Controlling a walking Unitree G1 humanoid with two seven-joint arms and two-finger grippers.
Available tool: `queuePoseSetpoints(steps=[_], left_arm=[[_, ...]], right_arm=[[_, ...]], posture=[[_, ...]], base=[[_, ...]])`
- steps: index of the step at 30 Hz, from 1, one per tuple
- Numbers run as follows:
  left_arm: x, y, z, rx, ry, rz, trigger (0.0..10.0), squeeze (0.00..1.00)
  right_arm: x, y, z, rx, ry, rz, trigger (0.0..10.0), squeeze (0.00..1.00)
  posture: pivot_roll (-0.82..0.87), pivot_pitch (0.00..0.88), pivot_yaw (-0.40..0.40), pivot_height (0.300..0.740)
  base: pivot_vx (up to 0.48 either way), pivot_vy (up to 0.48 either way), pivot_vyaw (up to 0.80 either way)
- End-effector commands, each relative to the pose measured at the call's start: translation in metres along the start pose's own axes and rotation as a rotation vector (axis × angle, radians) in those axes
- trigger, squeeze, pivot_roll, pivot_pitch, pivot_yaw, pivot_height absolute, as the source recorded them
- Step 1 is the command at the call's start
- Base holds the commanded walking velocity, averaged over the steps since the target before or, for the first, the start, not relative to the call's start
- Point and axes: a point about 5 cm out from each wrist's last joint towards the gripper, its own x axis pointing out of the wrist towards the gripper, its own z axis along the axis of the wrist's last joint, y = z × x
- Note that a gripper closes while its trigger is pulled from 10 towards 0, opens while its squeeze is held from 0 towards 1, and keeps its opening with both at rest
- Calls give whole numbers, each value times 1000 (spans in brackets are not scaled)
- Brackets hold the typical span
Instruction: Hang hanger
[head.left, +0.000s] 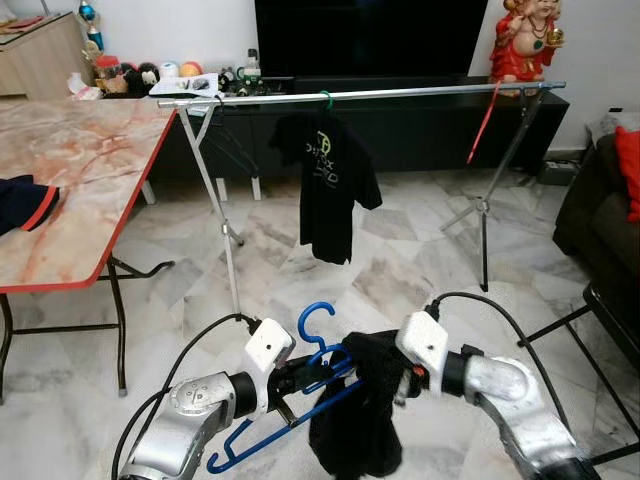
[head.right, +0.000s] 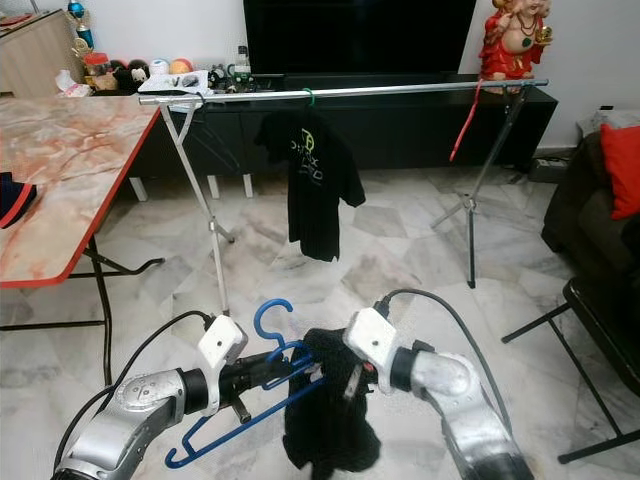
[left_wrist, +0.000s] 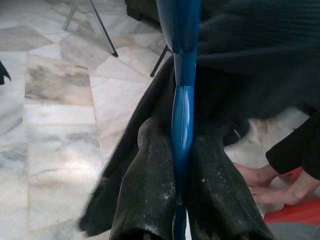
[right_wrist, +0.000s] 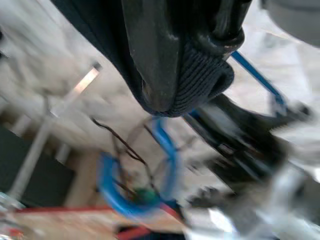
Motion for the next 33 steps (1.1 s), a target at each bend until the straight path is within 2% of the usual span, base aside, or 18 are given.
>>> queuePoseSetpoints(steps=[1, 3, 4, 6, 7, 9, 12, 16, 19, 22, 32, 33], left_arm=[[1, 1, 8, 17, -38, 1, 10000, 0], [2, 0, 8, 16, -39, 1, 10000, 0], [2, 0, 8, 10, -44, 7, 10000, 0], [3, 0, 8, 4, -50, 15, 10000, 0], [3, 1, 9, 1, -55, 23, 10000, 0], [3, 1, 9, -2, -58, 32, 10000, 0], [4, 2, 9, -5, -62, 43, 10000, 0], [6, 2, 10, -13, -75, 58, 10000, 0], [7, 0, 10, -22, -81, 53, 10000, 0], [8, -1, 9, -25, -79, 43, 10000, 0], [9, -4, 10, -27, -85, 35, 10000, 0], [9, -4, 10, -27, -87, 34, 10000, 0]], right_arm=[[3, 5, 4, -30, -1, 46, 10000, 0], [2, 4, 1, -43, 24, 38, 10000, 0], [-3, -9, -16, -123, 184, -71, 10000, 0], [-9, -26, -24, -213, 292, -210, 10000, 0], [-13, -37, -24, -259, 318, -297, 10000, 0], [-14, -41, -21, -280, 312, -318, 10000, 0], [-14, -39, -12, -265, 265, -303, 10000, 0], [-9, -27, 3, -168, 115, -204, 10000, 0], [-8, -12, 14, -91, 0, -66, 10000, 0], [-8, -7, 11, -96, 2, -18, 10000, 0], [-11, -8, 2, -89, 91, -31, 10000, 0], [-12, -8, -1, -90, 110, -37, 10000, 227]], posture=[[149, 54, 5, 740], [149, 54, 5, 740], [145, 58, 9, 740], [145, 58, 9, 740], [145, 58, 9, 740], [146, 60, 8, 740], [146, 60, 8, 740], [144, 62, 6, 740], [141, 63, 7, 740], [141, 63, 7, 740], [140, 60, 8, 740], [140, 60, 8, 740]], base=[[0, 0, 0], [0, 0, 0], [0, 0, 0], [0, 0, 0], [0, 0, 0], [0, 0, 0], [0, 0, 0], [0, 0, 0], [0, 0, 0], [0, 0, 0], [0, 0, 0], [0, 0, 0]])
